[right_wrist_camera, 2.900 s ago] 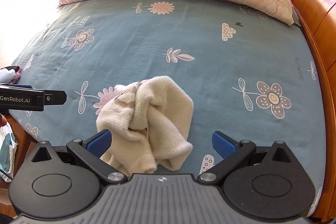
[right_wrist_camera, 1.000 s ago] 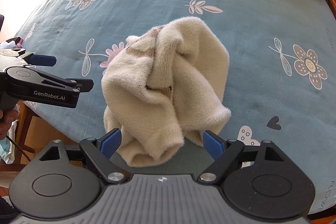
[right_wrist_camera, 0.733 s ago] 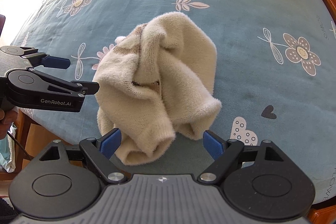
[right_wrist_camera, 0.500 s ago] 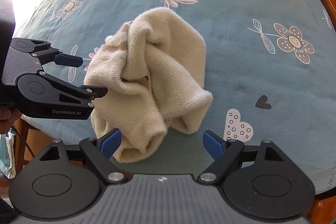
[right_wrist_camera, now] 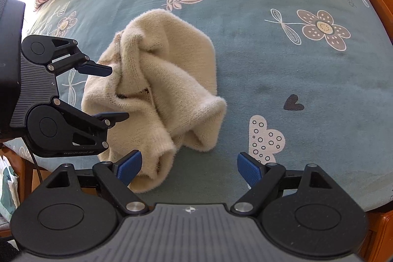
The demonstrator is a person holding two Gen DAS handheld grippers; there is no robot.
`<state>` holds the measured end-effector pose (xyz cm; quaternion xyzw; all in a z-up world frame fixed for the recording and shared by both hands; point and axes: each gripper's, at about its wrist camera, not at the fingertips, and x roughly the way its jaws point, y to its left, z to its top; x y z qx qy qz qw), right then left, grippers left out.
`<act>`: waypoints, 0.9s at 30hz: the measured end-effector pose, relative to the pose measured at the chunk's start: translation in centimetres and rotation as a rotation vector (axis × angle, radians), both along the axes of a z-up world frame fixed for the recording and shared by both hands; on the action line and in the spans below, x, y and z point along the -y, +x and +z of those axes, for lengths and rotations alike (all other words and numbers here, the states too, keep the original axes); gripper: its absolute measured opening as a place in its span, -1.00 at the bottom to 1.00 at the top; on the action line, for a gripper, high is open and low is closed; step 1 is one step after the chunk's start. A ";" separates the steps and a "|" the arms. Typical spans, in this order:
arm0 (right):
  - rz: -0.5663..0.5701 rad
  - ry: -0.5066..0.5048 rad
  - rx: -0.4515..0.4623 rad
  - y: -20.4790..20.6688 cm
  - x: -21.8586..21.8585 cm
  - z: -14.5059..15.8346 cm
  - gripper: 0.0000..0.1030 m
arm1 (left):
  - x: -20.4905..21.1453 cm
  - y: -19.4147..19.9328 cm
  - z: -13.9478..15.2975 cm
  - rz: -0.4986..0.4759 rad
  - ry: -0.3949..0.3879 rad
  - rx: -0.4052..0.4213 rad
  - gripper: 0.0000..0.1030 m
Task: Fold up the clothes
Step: 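Grasp the cream sweater fabric with the left gripper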
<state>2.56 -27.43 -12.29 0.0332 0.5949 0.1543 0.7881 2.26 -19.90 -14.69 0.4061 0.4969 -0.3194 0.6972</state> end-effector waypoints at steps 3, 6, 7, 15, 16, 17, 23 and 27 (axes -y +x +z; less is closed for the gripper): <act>-0.017 0.001 0.006 0.0 0.6 -0.2 0.71 | 0.8 -0.4 -1.3 -0.170 0.036 -0.031 0.11; -0.036 0.003 0.007 -0.1 1.2 -0.3 0.71 | 1.3 -0.8 -2.9 -0.337 0.112 -0.116 0.08; -0.044 0.002 0.003 -0.2 1.4 -0.4 0.72 | 1.4 -0.8 -3.4 -0.377 0.147 -0.151 0.08; -0.024 -0.004 -0.010 -0.5 1.5 -0.5 0.71 | -0.1 -0.7 -3.1 -0.519 0.234 -0.227 -0.34; -0.020 -0.005 -0.011 -0.6 1.4 -0.5 0.71 | -0.3 -0.7 -2.8 -0.530 0.238 -0.225 -0.43; -0.017 -0.006 -0.013 -0.6 1.4 -0.5 0.71 | -0.6 -0.6 -2.6 -0.532 0.242 -0.217 -0.64; -0.002 -0.002 -0.009 -0.4 0.9 -0.4 0.71 | -2.1 1.9 -1.5 -0.407 0.186 -0.198 -0.80; 0.024 0.000 -0.003 -0.6 0.0 -0.6 0.71 | -2.9 2.1 -1.2 -0.367 0.152 -0.170 -0.80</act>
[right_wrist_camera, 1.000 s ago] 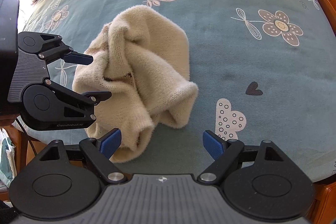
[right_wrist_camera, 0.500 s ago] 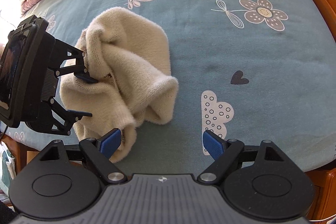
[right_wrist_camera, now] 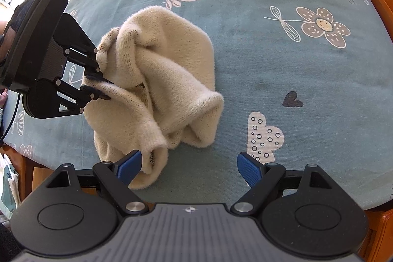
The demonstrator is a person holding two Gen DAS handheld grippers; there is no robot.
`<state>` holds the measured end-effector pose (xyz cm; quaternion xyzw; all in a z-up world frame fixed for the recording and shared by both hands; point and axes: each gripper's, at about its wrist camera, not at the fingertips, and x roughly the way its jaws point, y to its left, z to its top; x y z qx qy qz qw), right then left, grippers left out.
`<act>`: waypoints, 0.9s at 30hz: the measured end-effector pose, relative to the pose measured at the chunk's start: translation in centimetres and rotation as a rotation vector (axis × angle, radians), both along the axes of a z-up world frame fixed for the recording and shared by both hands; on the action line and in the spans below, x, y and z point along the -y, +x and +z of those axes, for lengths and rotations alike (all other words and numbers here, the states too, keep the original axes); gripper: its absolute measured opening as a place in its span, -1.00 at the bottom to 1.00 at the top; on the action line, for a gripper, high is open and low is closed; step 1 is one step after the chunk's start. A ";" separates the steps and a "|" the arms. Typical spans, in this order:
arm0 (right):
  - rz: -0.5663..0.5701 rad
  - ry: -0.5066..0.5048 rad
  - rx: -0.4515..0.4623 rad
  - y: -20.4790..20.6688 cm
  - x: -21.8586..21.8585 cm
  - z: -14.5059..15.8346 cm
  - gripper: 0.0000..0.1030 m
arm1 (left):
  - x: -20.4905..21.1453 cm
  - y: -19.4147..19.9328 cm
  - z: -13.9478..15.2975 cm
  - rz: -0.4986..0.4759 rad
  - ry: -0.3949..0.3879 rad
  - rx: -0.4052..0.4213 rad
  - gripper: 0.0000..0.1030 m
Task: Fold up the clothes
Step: 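Grasp the cream sweater fabric with the left gripper, then lift the sweater with the left gripper, pulling it open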
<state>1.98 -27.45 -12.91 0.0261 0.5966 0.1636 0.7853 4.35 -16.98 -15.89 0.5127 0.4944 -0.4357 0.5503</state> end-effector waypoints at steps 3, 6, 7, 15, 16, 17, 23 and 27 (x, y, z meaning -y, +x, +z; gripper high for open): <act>0.015 -0.005 -0.003 0.0 -0.6 -0.1 0.71 | -0.4 -0.4 0.2 0.025 -0.035 0.078 -0.80; 0.023 -0.009 -0.004 -0.1 -1.3 -0.1 0.71 | -1.0 0.5 1.1 0.128 -0.080 0.122 -0.81; 0.026 -0.011 -0.005 -0.1 -1.5 -0.1 0.71 | -1.3 0.8 1.4 0.158 -0.091 0.127 -0.80; 0.069 -0.025 0.012 0.3 -3.9 0.9 0.71 | -3.7 3.5 3.1 0.319 -0.158 0.248 -0.78; 0.079 -0.028 0.020 0.4 -4.2 1.2 0.71 | -4.0 4.2 3.3 0.352 -0.166 0.256 -0.78; 0.089 -0.030 0.026 0.5 -4.6 1.4 0.71 | -4.3 4.9 3.5 0.380 -0.175 0.262 -0.77; 0.109 -0.020 0.036 0.4 -6.0 2.1 0.71 | -5.6 8.7 4.2 0.467 -0.222 0.338 -0.77; 0.080 0.036 0.038 0.0 -6.7 2.0 0.71 | -6.2 11.3 3.9 0.523 -0.242 0.371 -0.78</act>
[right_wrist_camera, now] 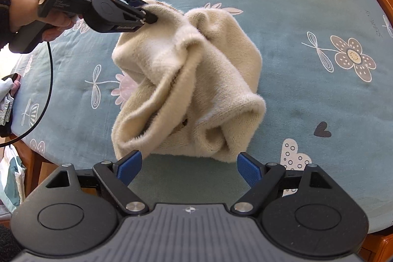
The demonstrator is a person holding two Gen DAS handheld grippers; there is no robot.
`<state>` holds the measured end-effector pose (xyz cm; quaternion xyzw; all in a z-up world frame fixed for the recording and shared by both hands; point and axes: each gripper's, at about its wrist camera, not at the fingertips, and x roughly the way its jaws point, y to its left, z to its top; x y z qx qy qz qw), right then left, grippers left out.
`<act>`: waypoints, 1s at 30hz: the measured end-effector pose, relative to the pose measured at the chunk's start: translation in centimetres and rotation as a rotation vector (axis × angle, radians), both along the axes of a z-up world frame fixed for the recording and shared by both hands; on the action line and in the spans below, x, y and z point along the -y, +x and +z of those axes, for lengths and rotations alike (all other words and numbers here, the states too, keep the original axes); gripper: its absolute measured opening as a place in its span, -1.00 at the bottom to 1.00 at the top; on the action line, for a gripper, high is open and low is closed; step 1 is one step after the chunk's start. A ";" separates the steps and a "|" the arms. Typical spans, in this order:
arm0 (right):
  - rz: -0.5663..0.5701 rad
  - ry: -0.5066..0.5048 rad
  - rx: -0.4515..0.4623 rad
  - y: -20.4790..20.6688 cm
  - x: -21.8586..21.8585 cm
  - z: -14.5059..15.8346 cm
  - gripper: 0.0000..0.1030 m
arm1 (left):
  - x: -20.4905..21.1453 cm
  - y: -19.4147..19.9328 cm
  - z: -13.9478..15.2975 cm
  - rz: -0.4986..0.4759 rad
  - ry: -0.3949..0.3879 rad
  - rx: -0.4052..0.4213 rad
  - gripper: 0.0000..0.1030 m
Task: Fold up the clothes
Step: 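Lift the sweater with the left gripper, pulling it open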
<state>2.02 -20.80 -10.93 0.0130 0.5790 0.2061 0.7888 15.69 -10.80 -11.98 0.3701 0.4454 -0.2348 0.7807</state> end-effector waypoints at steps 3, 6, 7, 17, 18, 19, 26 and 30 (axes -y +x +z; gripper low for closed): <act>-0.007 0.053 -0.008 -0.2 -0.7 -0.3 0.71 | 0.2 1.5 -0.3 0.030 -0.017 0.016 -0.78; -0.013 0.120 -0.038 0.0 -1.6 -0.8 0.72 | 0.8 2.7 -0.4 0.033 -0.032 0.032 -0.79; -0.015 0.150 -0.050 0.1 -2.0 -1.1 0.72 | 1.1 3.1 -0.5 0.033 -0.037 0.036 -0.79; -0.207 0.313 -0.085 3.2 -5.9 -6.2 0.70 | 2.0 4.8 -0.5 0.052 -0.080 0.036 -0.79; -0.214 0.270 -0.102 3.8 -6.3 -6.9 0.65 | 1.8 4.8 -0.5 0.052 -0.080 0.037 -0.79; -0.222 0.227 -0.119 4.5 -6.7 -7.7 0.54 | 1.5 4.8 -0.4 0.053 -0.081 0.037 -0.79; -0.355 0.067 -0.068 6.6 -3.2 -8.0 0.47 | -1.5 5.3 0.3 0.121 -0.106 0.061 -0.79; -0.377 -0.002 -0.022 8.8 0.0 -6.8 0.47 | -2.5 6.0 0.9 0.145 -0.122 0.070 -0.78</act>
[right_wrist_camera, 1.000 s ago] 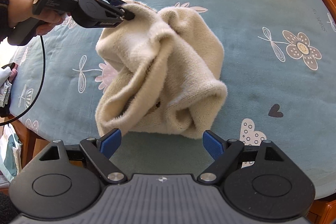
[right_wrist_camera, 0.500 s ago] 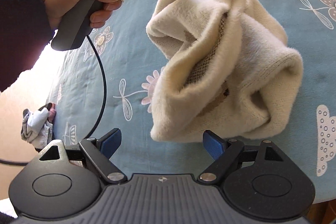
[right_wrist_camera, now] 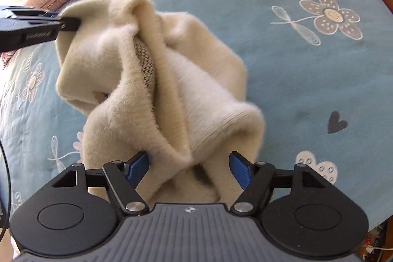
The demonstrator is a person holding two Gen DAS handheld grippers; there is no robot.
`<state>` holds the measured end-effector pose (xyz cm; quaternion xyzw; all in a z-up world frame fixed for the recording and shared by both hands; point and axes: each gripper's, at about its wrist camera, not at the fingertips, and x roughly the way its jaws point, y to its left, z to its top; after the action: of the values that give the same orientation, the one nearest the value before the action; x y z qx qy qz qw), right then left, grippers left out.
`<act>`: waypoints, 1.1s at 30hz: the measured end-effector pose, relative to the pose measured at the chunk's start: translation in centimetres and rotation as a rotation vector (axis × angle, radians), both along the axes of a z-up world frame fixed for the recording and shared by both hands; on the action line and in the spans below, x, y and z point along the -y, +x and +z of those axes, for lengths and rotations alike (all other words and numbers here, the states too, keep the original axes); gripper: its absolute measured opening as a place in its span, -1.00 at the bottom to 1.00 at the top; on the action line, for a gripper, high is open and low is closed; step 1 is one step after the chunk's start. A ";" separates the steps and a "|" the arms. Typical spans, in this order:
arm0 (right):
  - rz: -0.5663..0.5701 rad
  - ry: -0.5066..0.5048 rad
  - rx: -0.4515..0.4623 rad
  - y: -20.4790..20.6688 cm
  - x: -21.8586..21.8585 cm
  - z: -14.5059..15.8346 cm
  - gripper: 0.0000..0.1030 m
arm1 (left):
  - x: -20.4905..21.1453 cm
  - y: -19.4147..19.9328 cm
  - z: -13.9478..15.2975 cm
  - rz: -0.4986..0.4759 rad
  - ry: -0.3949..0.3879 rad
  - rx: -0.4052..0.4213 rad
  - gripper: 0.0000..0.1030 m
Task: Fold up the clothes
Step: 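Lift the sweater with the left gripper, pulling it open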
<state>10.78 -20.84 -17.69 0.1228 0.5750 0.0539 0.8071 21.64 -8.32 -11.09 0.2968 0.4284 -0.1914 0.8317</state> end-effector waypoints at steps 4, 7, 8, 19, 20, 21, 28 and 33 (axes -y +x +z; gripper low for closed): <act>-0.012 -0.020 0.053 0.8 1.4 2.1 0.48 | -0.2 1.4 1.1 0.031 -0.034 0.009 -0.78; -0.013 0.032 0.050 0.5 2.0 3.1 0.52 | -0.3 2.2 2.0 0.051 -0.058 0.036 -0.79; -0.004 0.048 0.047 0.1 1.9 3.3 0.56 | -0.6 2.4 2.2 0.062 -0.066 0.040 -0.78; 0.269 0.058 0.001 -5.5 -3.1 3.7 0.62 | -11.8 1.0 -1.9 0.339 -0.018 -0.027 -0.74; 0.283 0.055 -0.008 -5.6 -3.3 3.7 0.62 | -12.8 0.8 -2.4 0.362 -0.004 -0.030 -0.73; 0.296 0.050 -0.019 -5.5 -3.5 3.7 0.62 | -13.9 0.5 -2.9 0.386 0.010 -0.035 -0.73; 0.395 -0.053 -0.036 -4.8 -4.7 3.1 0.64 | -17.3 -0.5 -5.2 0.491 0.028 -0.087 -0.67; 0.454 -0.125 -0.049 -4.2 -5.6 3.5 0.80 | -16.9 -1.5 -4.8 0.470 0.007 -0.072 -0.62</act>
<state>6.56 -15.19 -14.20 -0.0586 0.6096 0.1954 0.7660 20.11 8.54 -15.85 0.1847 0.5158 -0.0015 0.8365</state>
